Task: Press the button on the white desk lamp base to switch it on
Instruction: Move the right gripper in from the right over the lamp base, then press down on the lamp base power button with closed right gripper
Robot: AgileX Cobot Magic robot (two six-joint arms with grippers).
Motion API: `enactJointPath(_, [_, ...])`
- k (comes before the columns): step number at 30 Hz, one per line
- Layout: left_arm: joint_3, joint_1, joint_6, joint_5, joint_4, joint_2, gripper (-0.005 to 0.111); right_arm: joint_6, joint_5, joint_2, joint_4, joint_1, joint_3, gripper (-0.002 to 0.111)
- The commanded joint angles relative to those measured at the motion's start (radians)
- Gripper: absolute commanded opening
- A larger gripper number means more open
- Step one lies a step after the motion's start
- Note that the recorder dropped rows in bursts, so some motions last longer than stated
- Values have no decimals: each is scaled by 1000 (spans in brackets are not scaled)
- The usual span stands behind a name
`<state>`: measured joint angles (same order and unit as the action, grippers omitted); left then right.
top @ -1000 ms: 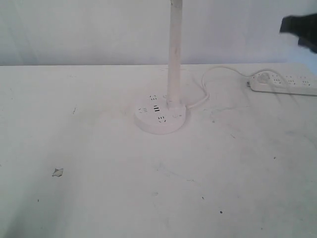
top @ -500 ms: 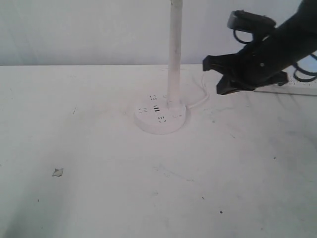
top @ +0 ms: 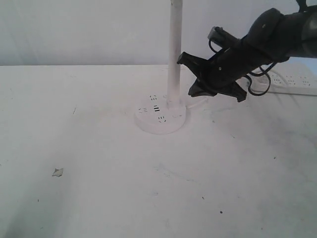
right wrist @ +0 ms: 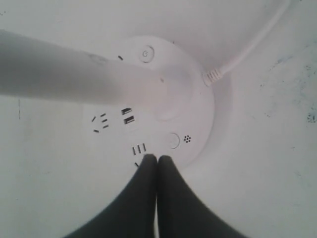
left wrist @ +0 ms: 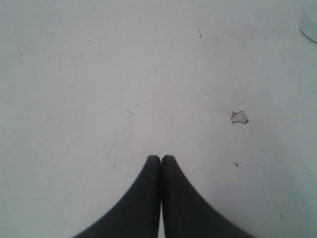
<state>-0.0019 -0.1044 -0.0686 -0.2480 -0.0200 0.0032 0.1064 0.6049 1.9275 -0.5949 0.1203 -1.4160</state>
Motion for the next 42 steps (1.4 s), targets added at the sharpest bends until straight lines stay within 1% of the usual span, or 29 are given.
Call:
enactJointPath(1, [2, 8, -1, 2, 0, -3, 0, 4, -30, 32, -17, -1, -7, 0])
enactJointPath(5, [2, 8, -1, 2, 0, -3, 0, -34, -25, 54, -35, 0, -7, 0])
enactJointPath(11, [2, 8, -1, 2, 0, -3, 0, -38, -38, 102, -59, 0, -7, 0])
enactJointPath(18, [2, 8, -1, 2, 0, -3, 0, -155, -53, 140, -142, 20, -7, 0])
enactJointPath(25, [2, 8, -1, 2, 0, -3, 0, -167, -100, 166, -161, 42, -7, 0])
enactJointPath(31, [2, 8, -1, 2, 0, -3, 0, -182, -144, 167, -177, 42, -7, 0])
enactJointPath(37, [2, 8, -1, 2, 0, -3, 0, -182, -146, 172, -177, 42, -7, 0])
enactJointPath(42, [2, 8, -1, 2, 0, -3, 0, -191, -145, 179, -222, 42, -7, 0])
